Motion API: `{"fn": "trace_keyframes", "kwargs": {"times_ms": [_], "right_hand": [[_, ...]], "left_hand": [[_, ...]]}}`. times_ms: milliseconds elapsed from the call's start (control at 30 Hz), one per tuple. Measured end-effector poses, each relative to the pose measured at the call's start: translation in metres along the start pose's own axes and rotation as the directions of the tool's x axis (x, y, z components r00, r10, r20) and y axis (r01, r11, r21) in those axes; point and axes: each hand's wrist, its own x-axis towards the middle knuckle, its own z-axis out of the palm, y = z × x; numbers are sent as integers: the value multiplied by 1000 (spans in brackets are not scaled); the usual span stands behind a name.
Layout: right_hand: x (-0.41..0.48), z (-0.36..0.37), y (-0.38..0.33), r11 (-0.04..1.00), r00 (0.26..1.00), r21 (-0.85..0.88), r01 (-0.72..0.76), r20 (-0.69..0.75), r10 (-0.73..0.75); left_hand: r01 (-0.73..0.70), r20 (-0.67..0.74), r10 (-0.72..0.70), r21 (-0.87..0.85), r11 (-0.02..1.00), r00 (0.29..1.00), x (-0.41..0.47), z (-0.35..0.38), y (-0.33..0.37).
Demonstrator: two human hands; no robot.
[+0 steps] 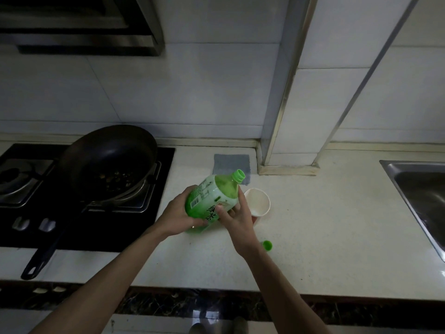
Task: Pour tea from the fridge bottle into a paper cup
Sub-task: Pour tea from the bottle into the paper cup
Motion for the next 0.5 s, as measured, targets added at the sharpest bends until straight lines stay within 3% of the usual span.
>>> {"fn": "trace_keyframes", "kwargs": {"times_ms": [233,500], "right_hand": [[-8,7,14,987,995,144,-67,-68,78],[-7,15,20,897,966,403,-185,-92,241]], "left_hand": [[64,-51,-49,335,940,997,11,0,13],[160,-89,-133,501,851,987,14,5,15]]}}
